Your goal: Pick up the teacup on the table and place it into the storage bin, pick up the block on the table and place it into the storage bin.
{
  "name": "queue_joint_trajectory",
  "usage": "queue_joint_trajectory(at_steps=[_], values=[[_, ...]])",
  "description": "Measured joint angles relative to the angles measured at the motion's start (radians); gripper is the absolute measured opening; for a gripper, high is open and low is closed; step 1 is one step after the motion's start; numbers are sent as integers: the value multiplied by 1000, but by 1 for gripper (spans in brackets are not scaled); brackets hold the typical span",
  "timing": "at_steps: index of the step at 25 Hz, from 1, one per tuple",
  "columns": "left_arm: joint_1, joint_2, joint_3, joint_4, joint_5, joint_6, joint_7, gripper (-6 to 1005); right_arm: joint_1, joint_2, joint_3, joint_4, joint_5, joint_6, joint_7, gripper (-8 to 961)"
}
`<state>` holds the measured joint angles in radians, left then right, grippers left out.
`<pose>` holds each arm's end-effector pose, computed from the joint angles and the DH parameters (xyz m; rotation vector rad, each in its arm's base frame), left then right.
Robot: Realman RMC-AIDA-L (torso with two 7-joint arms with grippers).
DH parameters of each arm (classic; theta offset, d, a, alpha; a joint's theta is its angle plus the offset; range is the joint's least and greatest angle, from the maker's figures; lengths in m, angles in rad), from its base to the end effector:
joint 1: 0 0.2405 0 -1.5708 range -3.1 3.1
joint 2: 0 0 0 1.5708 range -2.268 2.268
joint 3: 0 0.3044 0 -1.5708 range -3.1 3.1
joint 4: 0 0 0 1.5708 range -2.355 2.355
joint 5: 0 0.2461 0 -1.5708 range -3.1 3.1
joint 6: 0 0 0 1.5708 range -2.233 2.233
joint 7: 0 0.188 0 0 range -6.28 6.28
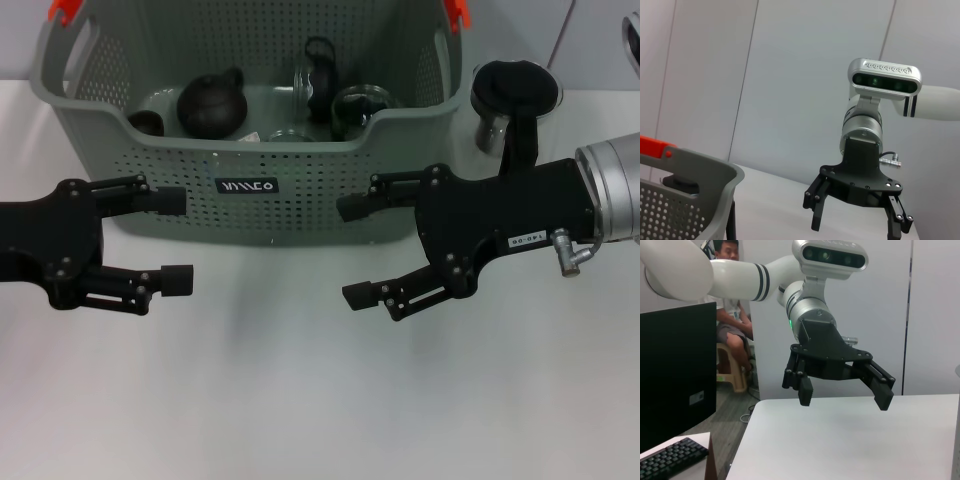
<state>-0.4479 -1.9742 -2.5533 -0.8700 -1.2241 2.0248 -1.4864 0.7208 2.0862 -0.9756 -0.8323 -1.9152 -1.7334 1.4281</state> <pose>-0.2925 0.3414 0.0486 -2.8589 -0.4499 -0.8966 0.1662 0.4057 -0.0725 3.0089 -0.0105 -0.6665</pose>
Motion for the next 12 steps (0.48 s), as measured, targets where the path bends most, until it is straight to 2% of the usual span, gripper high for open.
queue_joint_trajectory(at_steps=[12], values=[[0,0,0,0,0,0,0,951,0,0,0,0,0,0,0,946]])
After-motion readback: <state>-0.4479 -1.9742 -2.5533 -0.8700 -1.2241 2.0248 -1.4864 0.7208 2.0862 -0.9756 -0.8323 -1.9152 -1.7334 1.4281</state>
